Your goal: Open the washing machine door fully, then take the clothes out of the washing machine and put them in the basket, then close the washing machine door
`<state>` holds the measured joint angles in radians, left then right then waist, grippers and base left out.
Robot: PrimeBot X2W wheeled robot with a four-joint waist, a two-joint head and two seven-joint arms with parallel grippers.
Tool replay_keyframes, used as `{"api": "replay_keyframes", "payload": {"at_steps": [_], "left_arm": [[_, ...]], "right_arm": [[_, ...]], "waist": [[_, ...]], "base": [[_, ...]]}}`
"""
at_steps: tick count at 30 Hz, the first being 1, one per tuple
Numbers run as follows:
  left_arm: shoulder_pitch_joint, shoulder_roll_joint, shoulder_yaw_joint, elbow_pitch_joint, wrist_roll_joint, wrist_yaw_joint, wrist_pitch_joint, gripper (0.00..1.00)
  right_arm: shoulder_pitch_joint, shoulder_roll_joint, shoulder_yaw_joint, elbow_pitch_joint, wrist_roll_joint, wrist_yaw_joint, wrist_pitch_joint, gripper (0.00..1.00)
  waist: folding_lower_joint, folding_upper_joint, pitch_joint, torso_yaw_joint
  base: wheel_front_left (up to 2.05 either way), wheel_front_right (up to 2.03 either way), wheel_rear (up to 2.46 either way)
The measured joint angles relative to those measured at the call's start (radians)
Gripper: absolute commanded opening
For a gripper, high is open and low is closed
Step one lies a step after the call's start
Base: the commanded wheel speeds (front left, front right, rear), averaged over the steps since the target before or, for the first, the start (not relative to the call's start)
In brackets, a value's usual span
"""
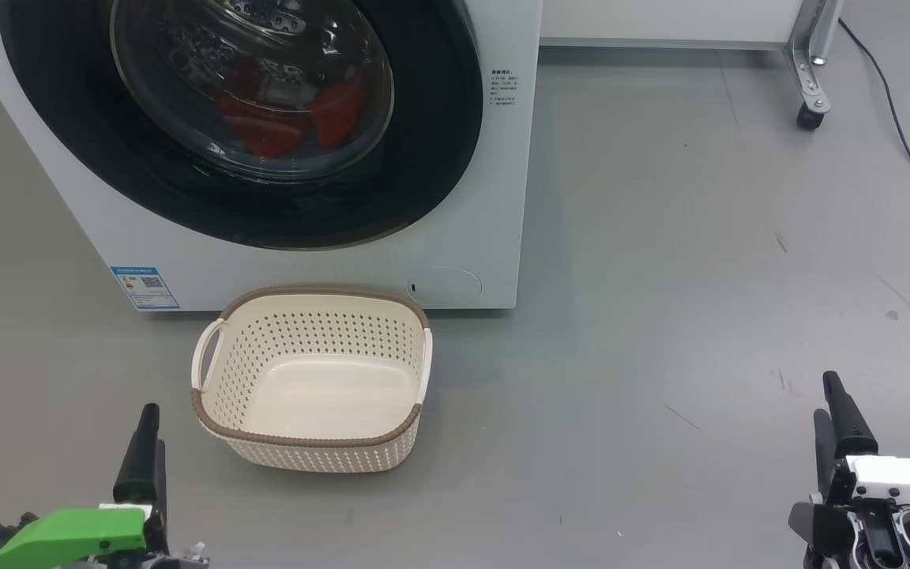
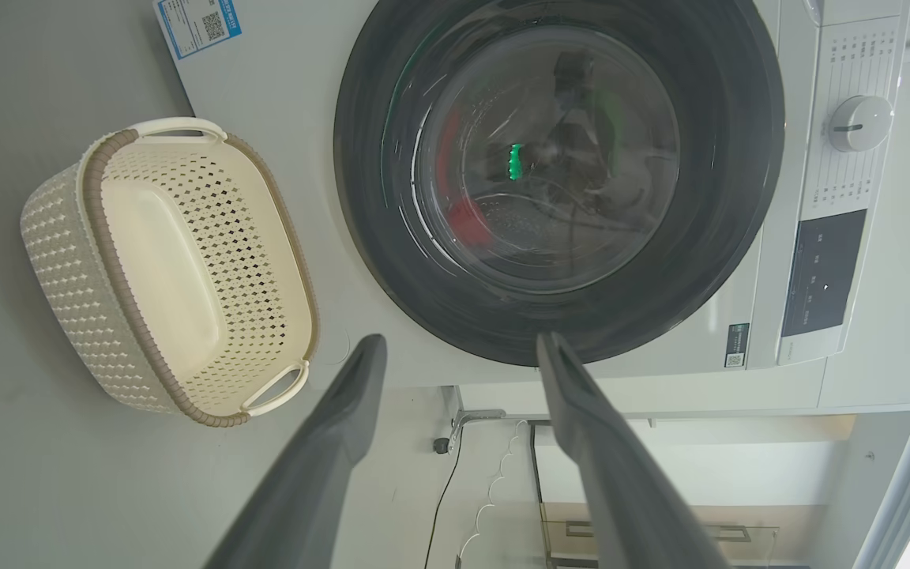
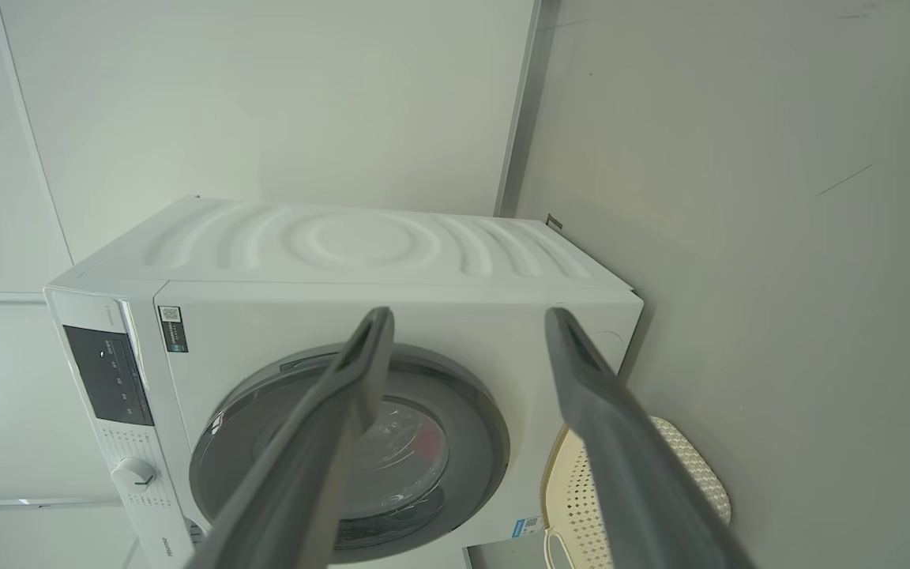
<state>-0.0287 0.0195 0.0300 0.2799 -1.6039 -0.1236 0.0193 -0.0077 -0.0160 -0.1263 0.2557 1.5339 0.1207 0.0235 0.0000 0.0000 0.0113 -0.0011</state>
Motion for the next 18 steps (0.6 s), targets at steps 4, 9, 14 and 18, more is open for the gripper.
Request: {"api": "replay_keyframes", "payload": {"at_steps": [4,9,14,18], "left_arm": [[0.000,0.000,0.003,-0.012,0.010,0.000,-0.013,1.00],[-0.001,0.000,0.005,-0.033,0.013,0.000,-0.031,1.00],[-0.002,0.001,0.004,-0.054,0.027,0.000,-0.048,1.00],[-0.002,0.001,0.003,-0.069,0.060,0.000,-0.058,1.00]], "right_arm": [[0.000,0.000,-0.005,-0.017,-0.019,0.000,-0.012,1.00],[0.000,-0.002,-0.009,-0.040,-0.044,0.000,-0.031,1.00],[-0.001,-0.002,-0.013,-0.067,-0.072,0.000,-0.049,1.00],[-0.003,-0.003,-0.019,-0.094,-0.094,0.000,-0.059,1.00]], "waist": [[0.0000,0.0000,0.001,0.001],[0.0000,0.0000,0.003,0.001],[0.0000,0.0000,0.004,0.001],[0.0000,0.0000,0.005,0.001]], "base": [[0.00,0.00,0.00],[0.00,0.00,0.00],[0.00,0.00,0.00],[0.00,0.00,0.00]]}}
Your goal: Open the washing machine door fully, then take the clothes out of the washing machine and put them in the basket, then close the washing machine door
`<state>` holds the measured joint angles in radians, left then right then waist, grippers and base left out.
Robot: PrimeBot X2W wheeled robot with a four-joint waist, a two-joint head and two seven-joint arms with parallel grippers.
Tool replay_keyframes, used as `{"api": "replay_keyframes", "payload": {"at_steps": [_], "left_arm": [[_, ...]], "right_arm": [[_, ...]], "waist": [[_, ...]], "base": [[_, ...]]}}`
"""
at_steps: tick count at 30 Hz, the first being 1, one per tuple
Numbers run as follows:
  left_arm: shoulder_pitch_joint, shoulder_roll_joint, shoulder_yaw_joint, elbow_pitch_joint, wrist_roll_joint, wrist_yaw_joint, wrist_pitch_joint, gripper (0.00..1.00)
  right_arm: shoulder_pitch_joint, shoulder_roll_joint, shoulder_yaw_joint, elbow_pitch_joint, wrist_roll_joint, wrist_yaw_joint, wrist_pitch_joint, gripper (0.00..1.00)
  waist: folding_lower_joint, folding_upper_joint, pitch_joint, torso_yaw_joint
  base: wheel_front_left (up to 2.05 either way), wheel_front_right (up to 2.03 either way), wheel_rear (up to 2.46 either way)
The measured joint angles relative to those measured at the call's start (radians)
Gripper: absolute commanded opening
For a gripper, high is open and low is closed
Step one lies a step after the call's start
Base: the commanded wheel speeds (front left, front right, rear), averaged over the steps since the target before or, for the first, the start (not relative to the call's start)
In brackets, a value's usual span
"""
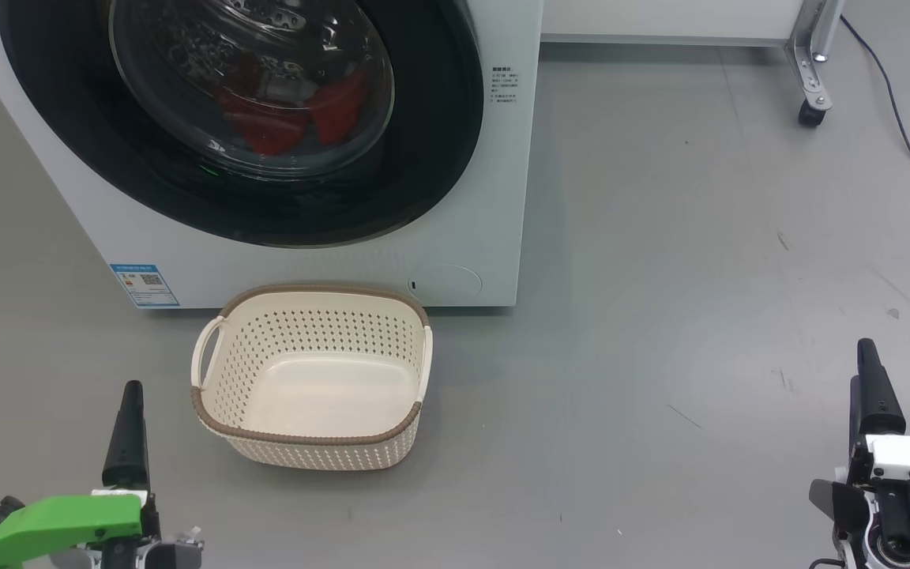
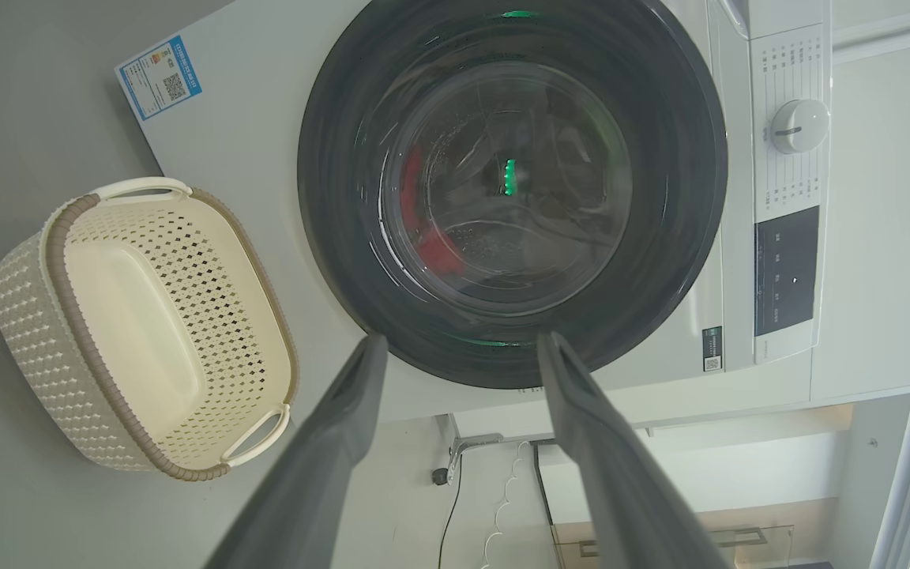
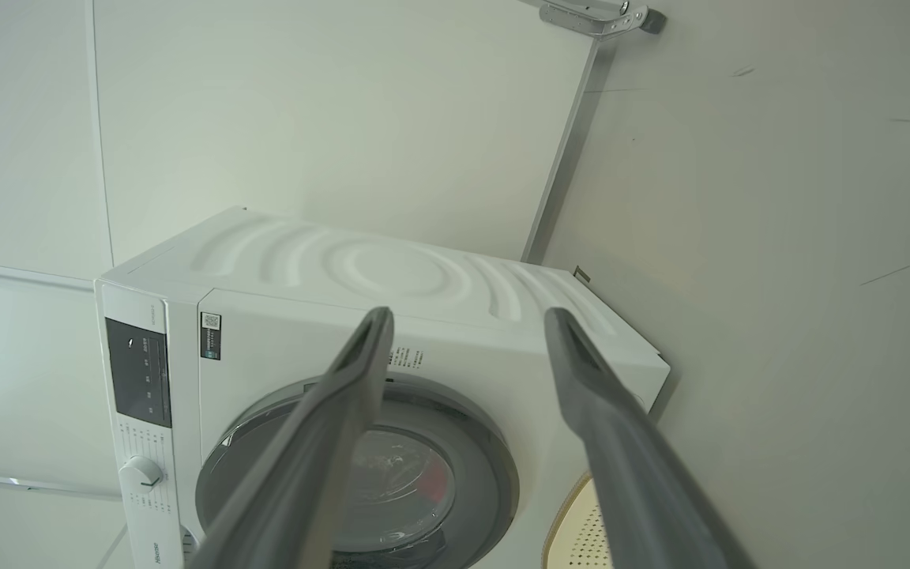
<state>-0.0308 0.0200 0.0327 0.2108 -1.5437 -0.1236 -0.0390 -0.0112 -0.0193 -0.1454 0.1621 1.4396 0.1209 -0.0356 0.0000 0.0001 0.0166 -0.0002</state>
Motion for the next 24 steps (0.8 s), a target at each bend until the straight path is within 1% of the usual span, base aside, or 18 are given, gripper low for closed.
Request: {"api": "replay_keyframes", "payload": {"at_steps": [3,9,12,14,18,20,24], "left_arm": [[-0.001,0.000,-0.001,-0.017,0.026,0.000,-0.009,1.00],[-0.007,0.001,-0.002,-0.052,0.044,0.000,-0.034,1.00],[-0.013,0.001,-0.002,-0.070,0.094,0.000,-0.043,1.00],[-0.013,0.001,-0.007,-0.084,0.122,0.000,-0.051,1.00],[-0.014,0.002,-0.025,-0.101,0.217,0.000,-0.064,1.00],[-0.014,0.002,-0.035,-0.107,0.238,0.000,-0.069,1.00],[-0.014,0.002,-0.045,-0.120,0.315,0.000,-0.087,1.00]], "right_arm": [[-0.001,0.000,0.000,-0.019,-0.018,0.000,-0.010,1.00],[-0.001,-0.002,0.002,-0.053,-0.091,0.000,-0.034,1.00],[-0.001,-0.004,0.002,-0.064,-0.123,0.000,-0.043,1.00],[-0.001,-0.005,0.006,-0.076,-0.161,0.000,-0.050,1.00],[-0.001,-0.006,0.021,-0.096,-0.228,0.000,-0.064,1.00],[-0.001,-0.006,0.025,-0.097,-0.258,0.000,-0.069,1.00],[-0.001,-0.006,0.032,-0.104,-0.330,0.000,-0.086,1.00]], "waist": [[0.0000,0.0000,0.001,0.000],[0.0000,0.0000,0.001,0.001],[0.0000,0.0000,0.000,0.002],[0.0000,0.0000,0.000,0.002],[0.0000,0.0000,0.001,0.002],[0.0000,0.0000,0.001,0.001],[0.0000,0.0000,0.001,0.001]], "base": [[0.00,0.00,0.00],[0.00,0.00,0.00],[0.00,0.00,0.00],[0.00,0.00,0.00],[0.00,0.00,0.00],[0.00,0.00,0.00],[0.00,0.00,0.00]]}}
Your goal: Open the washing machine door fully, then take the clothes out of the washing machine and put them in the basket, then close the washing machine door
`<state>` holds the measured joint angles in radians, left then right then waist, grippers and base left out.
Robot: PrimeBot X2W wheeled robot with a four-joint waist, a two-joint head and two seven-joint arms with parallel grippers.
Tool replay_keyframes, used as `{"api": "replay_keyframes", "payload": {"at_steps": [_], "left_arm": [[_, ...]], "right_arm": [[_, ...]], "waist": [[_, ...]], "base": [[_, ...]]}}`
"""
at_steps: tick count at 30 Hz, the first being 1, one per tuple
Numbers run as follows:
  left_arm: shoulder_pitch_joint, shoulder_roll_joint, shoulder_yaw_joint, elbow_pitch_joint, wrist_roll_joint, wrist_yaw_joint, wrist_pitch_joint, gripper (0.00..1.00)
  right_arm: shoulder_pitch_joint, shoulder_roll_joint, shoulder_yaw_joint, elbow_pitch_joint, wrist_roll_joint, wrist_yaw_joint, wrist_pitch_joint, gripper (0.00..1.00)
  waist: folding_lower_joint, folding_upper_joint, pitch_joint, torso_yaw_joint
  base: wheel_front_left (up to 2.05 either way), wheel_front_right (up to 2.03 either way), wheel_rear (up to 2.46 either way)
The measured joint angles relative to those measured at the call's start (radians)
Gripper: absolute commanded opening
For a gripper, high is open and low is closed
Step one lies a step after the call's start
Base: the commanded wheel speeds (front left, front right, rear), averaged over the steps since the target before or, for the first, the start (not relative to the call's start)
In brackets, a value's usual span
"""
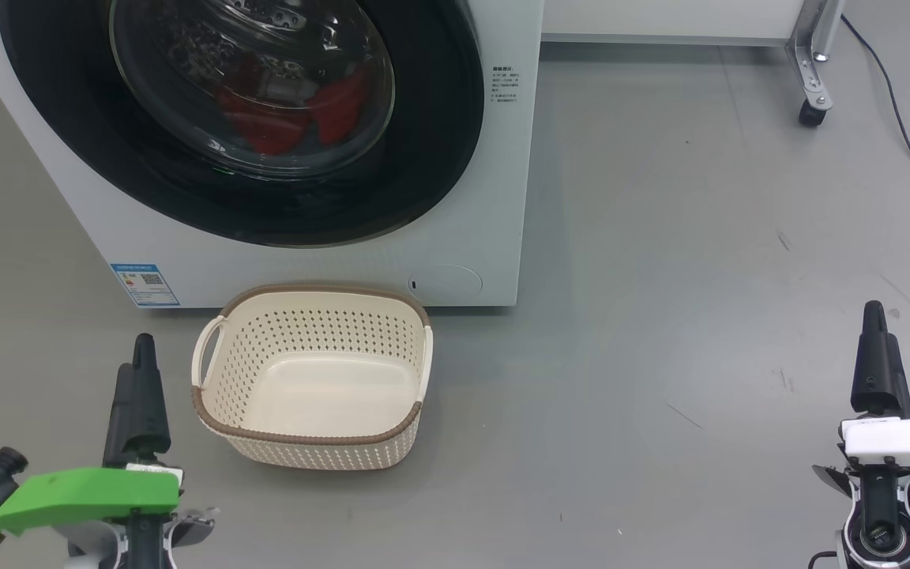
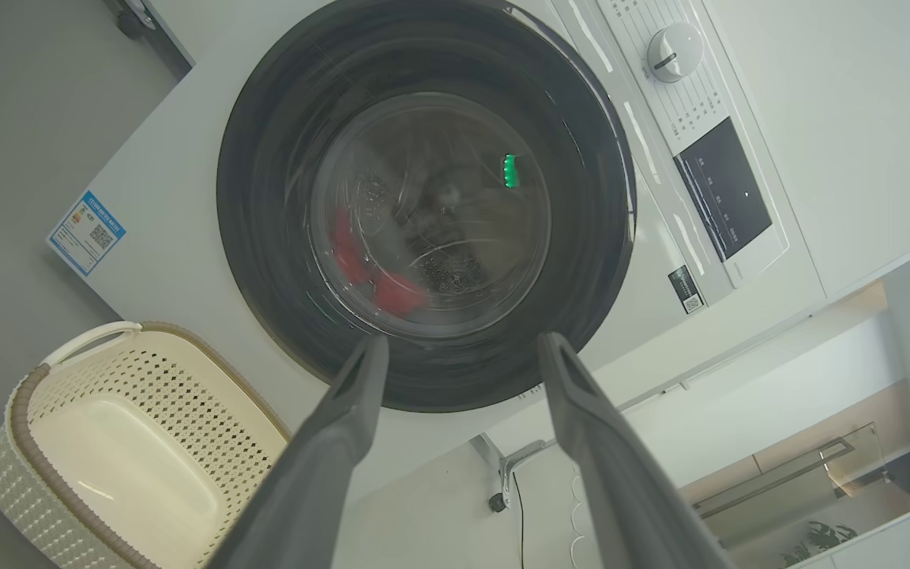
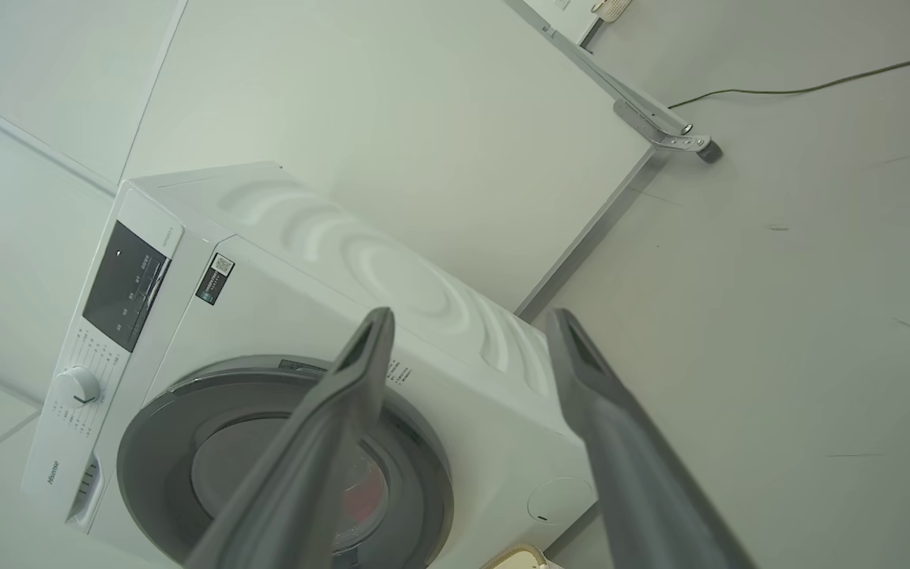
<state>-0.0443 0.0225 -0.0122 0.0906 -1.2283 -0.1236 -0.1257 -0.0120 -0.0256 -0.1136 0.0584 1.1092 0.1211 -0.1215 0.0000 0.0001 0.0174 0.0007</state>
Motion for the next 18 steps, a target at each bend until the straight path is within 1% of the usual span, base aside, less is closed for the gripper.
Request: {"api": "replay_keyframes", "payload": {"at_steps": [3,4,5,8,12,15,17,18], "left_arm": [[0.000,0.001,-0.013,-0.005,0.060,0.000,-0.009,1.00],[0.000,0.002,-0.028,-0.010,0.114,0.000,-0.014,1.00],[0.000,0.003,-0.033,-0.012,0.141,0.000,-0.018,1.00],[0.001,0.003,-0.038,-0.014,0.187,0.000,-0.029,1.00],[0.002,0.006,-0.052,-0.019,0.231,0.000,-0.038,1.00],[0.003,0.006,-0.069,-0.023,0.300,0.000,-0.045,1.00],[0.003,0.006,-0.074,-0.026,0.346,0.000,-0.053,1.00],[0.003,0.006,-0.074,-0.026,0.355,0.000,-0.055,1.00]], "right_arm": [[0.000,-0.006,0.014,-0.003,-0.071,0.000,-0.009,1.00],[0.001,-0.013,0.025,-0.003,-0.112,-0.001,-0.017,1.00],[0.001,-0.016,0.030,-0.003,-0.134,-0.001,-0.020,1.00],[0.002,-0.026,0.051,-0.003,-0.196,-0.010,-0.031,1.00],[0.004,-0.034,0.073,0.000,-0.254,-0.011,-0.039,1.00],[0.006,-0.040,0.090,0.001,-0.318,-0.027,-0.046,1.00],[0.006,-0.043,0.097,0.001,-0.356,-0.029,-0.053,1.00],[0.006,-0.043,0.100,0.001,-0.374,-0.036,-0.059,1.00]], "waist": [[0.0000,0.0000,-0.001,0.000],[0.0000,0.0000,-0.003,0.000],[0.0000,0.0000,-0.003,0.000],[0.0000,0.0000,-0.004,-0.001],[0.0000,0.0000,-0.005,-0.001],[0.0000,0.0000,-0.005,-0.002],[0.0000,0.0000,-0.005,-0.002],[0.0000,0.0000,-0.004,-0.003]], "base": [[0.00,0.00,0.00],[0.00,0.00,0.00],[0.00,0.00,0.00],[0.00,0.00,0.00],[0.00,0.00,0.00],[0.00,0.00,0.00],[0.00,0.00,0.00],[0.00,0.00,0.00]]}}
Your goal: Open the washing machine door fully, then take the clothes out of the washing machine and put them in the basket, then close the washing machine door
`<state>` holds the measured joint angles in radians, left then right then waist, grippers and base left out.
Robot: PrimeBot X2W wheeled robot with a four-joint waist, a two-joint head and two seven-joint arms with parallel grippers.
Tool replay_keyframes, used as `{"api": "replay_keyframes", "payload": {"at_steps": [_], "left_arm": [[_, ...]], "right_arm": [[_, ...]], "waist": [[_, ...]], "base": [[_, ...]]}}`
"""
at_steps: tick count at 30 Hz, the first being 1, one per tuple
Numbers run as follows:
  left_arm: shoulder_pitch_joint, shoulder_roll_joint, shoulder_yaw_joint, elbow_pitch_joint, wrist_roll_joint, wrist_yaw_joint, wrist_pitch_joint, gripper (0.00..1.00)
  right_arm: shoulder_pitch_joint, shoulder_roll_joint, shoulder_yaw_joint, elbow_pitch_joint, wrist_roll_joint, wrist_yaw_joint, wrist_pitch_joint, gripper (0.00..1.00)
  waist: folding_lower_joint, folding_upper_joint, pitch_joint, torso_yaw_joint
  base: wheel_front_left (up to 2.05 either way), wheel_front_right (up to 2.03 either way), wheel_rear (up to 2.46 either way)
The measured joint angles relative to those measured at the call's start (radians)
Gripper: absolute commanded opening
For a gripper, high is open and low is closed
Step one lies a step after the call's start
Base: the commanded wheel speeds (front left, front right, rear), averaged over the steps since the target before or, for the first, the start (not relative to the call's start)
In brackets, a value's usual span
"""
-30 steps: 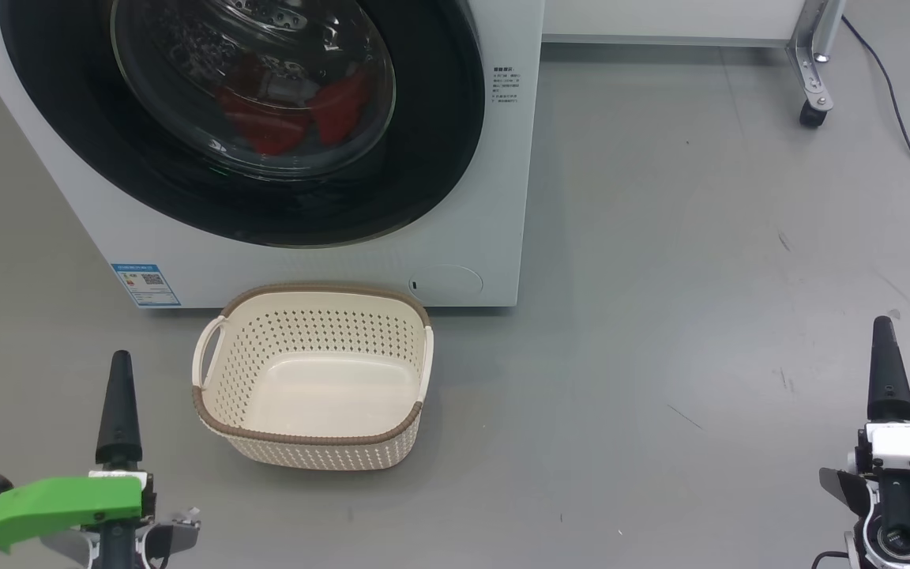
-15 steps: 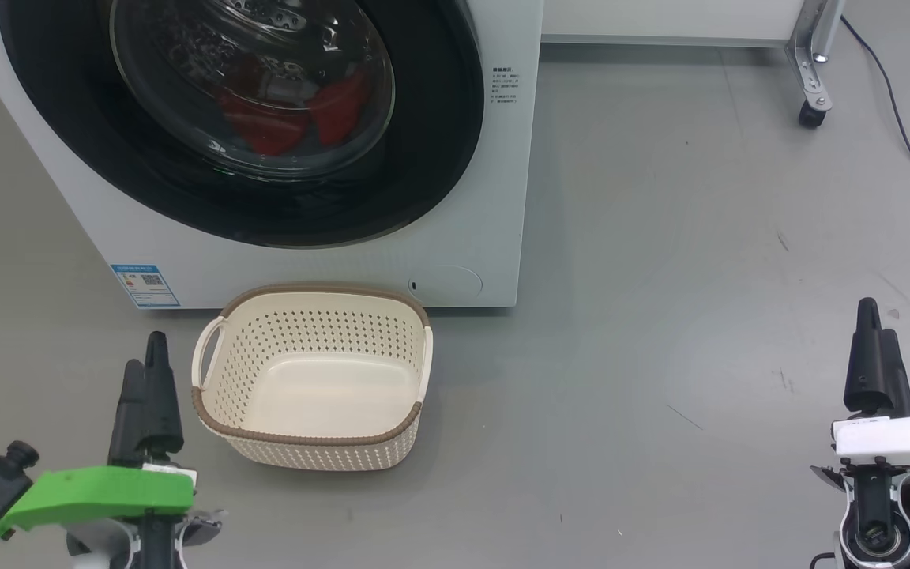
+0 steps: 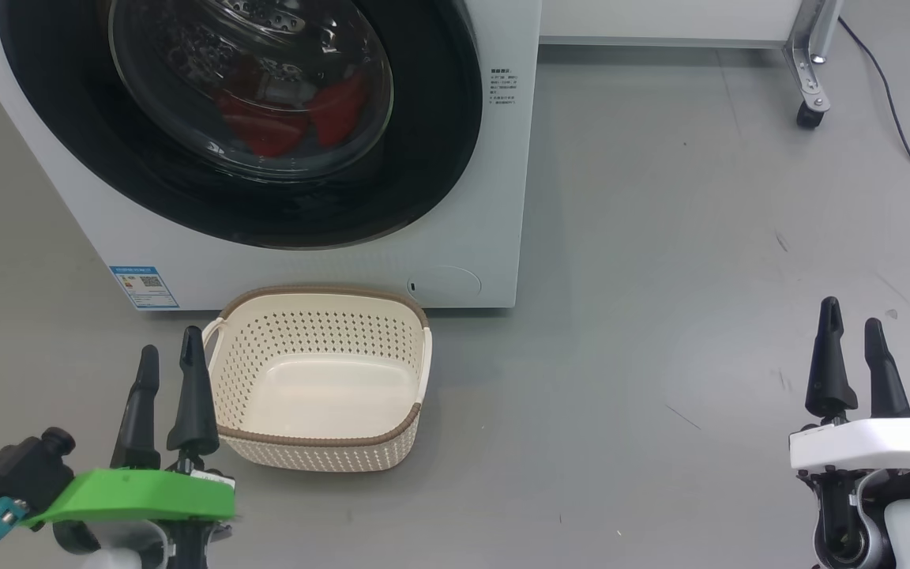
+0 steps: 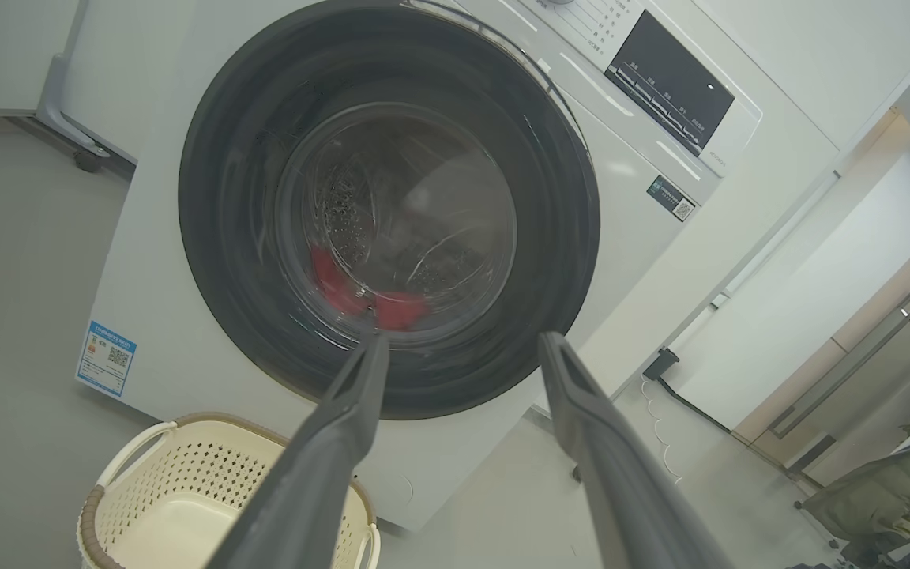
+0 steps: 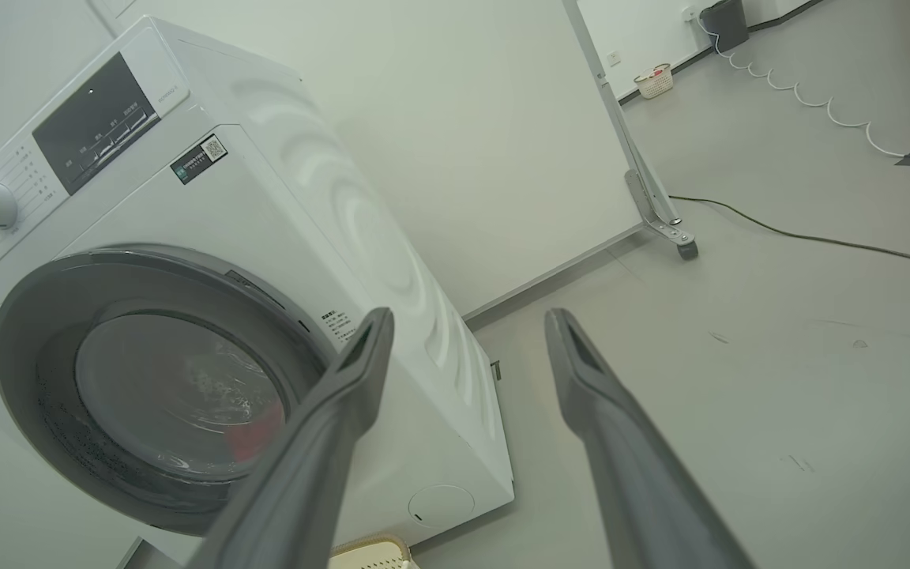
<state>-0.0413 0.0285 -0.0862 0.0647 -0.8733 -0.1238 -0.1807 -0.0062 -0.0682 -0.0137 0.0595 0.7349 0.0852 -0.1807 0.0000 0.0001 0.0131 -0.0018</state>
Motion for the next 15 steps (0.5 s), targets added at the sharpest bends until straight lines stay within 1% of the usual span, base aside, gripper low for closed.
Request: {"api": "replay_keyframes", "payload": {"at_steps": [7,10,12,15], "left_arm": [[0.001,0.002,-0.011,0.003,0.185,0.000,-0.028,1.00],[0.002,0.004,-0.021,0.010,0.262,0.000,-0.040,1.00],[0.003,0.005,-0.035,0.019,0.309,0.000,-0.046,1.00],[0.011,0.006,-0.057,0.034,0.377,0.004,-0.053,1.00]], "right_arm": [[0.000,-0.008,0.029,0.000,-0.131,-0.019,-0.026,1.00],[0.000,-0.010,0.038,0.002,-0.179,-0.035,-0.036,1.00],[0.000,-0.011,0.048,0.003,-0.210,-0.037,-0.043,1.00],[0.000,-0.011,0.059,0.013,-0.257,-0.054,-0.050,1.00]], "waist": [[0.0000,0.0000,0.002,0.000],[0.0000,0.0000,0.003,0.000],[0.0000,0.0000,0.003,0.000],[0.0000,0.0000,0.004,0.000]], "base": [[0.00,0.00,0.00],[0.00,0.00,0.00],[0.00,0.00,0.00],[0.00,0.00,0.00]]}}
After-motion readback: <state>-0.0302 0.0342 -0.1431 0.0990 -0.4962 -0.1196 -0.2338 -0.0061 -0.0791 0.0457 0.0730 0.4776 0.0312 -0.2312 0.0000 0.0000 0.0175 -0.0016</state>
